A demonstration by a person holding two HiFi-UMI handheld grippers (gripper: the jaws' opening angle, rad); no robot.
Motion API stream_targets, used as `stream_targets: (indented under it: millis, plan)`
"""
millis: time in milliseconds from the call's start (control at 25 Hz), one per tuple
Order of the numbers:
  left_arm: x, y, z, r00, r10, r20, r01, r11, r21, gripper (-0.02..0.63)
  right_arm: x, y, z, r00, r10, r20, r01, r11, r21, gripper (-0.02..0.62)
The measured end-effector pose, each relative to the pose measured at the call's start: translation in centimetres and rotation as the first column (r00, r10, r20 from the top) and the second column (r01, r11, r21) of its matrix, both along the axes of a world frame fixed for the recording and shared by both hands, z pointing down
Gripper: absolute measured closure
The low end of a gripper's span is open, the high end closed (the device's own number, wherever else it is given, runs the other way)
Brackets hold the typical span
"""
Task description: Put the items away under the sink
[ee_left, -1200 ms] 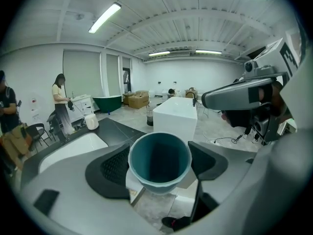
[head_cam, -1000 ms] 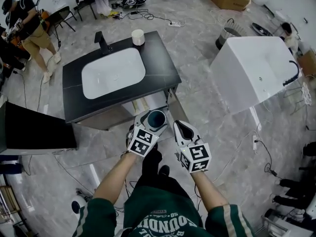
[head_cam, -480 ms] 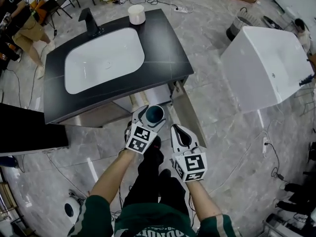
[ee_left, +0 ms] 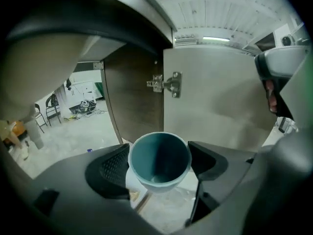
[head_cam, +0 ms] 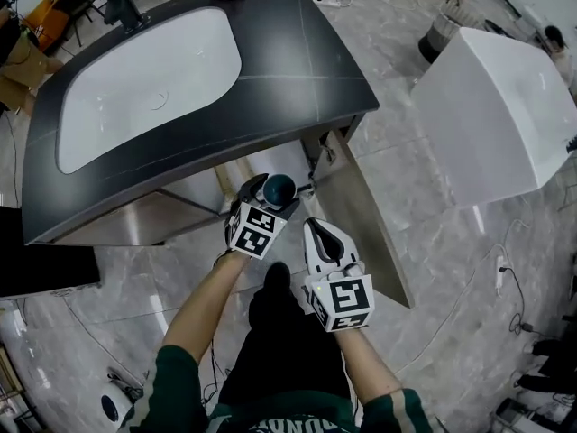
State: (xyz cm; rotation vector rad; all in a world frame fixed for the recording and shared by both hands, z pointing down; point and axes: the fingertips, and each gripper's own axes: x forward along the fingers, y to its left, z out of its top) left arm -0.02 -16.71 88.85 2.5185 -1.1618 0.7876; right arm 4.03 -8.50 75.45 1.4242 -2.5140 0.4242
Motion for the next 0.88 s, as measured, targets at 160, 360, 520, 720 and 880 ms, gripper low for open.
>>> stream_targets:
  millis: [160,360,520,720,880]
  plan:
    - [0.4,-3.9,5.1,1.000,-0.011,0.000,0.011,1.000,0.018,0.221,0.1,-1.9,4.9,1.000,-0.009,-0.005,0.009,1.000,0.029,0.552]
    - [0.6,-7.3,10.5,0.999,-0.031,0.011,0.031,0.999,0.031,0.221,0.4,-2.6,11.0,1.000,-0.025,-0.015,0.025,0.999,0.034,0.552]
    - [1.6,-9.7,12.4,0.998,-0.051,-0.022,0.051,0.998,0.042,0.221,0.9,-3.0,13.0,1.000,-0.030,0.003,0.030,0.998,0.056,0.552]
    - [2.4,-12.2,14.8,0.996,-0.083,-0.039,0.085,0.995,0.048,0.221,0.9,-2.8,15.0,0.999,-0.035,0.007,0.035,0.997,0.066,0.552]
    - [2.4,-14.0,16.2,0.992,-0.120,-0.039,0.121,0.992,0.041,0.219,1.3,-2.8,16.2,0.999,-0.031,0.009,0.031,0.997,0.066,0.552]
